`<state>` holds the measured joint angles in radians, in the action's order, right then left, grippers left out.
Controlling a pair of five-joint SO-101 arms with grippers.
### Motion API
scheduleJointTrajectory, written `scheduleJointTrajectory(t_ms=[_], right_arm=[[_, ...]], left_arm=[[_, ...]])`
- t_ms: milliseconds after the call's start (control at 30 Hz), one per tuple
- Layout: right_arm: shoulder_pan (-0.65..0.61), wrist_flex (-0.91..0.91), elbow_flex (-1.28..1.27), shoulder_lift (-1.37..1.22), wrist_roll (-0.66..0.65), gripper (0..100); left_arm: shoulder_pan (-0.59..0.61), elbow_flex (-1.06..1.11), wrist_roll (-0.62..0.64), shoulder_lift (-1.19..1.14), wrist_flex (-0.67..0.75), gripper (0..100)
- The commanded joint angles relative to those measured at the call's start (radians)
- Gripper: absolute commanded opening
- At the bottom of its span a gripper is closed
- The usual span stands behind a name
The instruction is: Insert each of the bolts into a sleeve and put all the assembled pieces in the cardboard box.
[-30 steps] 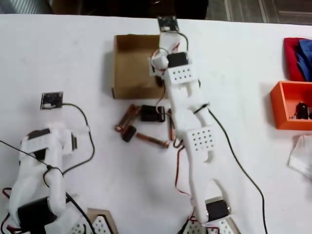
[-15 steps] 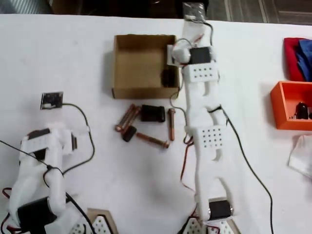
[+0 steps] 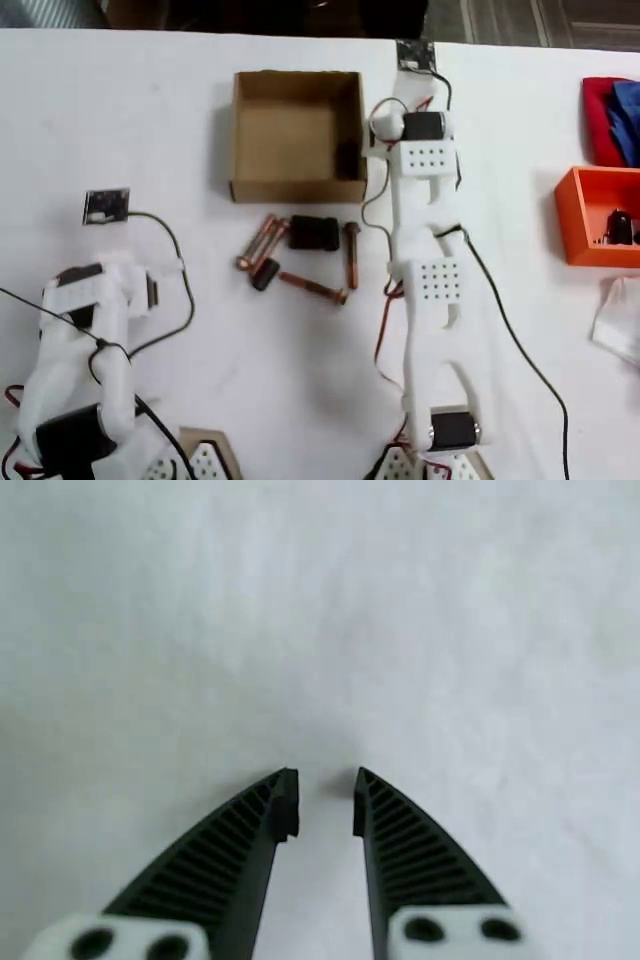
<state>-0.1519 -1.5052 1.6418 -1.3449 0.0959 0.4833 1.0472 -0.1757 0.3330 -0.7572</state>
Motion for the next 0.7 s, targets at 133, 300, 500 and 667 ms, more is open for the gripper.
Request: scheduleJointTrajectory(t_ms=[133,300,500,667], right_arm=[[-0.062,0.005,0.020,0.002,0.005,11.8],[-0.064,0.002,0.020,0.002,0.005,11.8],[-0.093,-0.001,0.020,0.004,0.005,11.8],[-0.101,0.004,0.020,0.004,0.005,11.8]], left_arm=[[0.011,-0.035,0.005,-0.002,-0.009,12],[0.011,-0.035,0.005,-0.002,-0.009,12],[0.011,-0.035,0.005,-0.002,-0.009,12],[0.011,-0.030,0.005,-0.002,-0.009,12]])
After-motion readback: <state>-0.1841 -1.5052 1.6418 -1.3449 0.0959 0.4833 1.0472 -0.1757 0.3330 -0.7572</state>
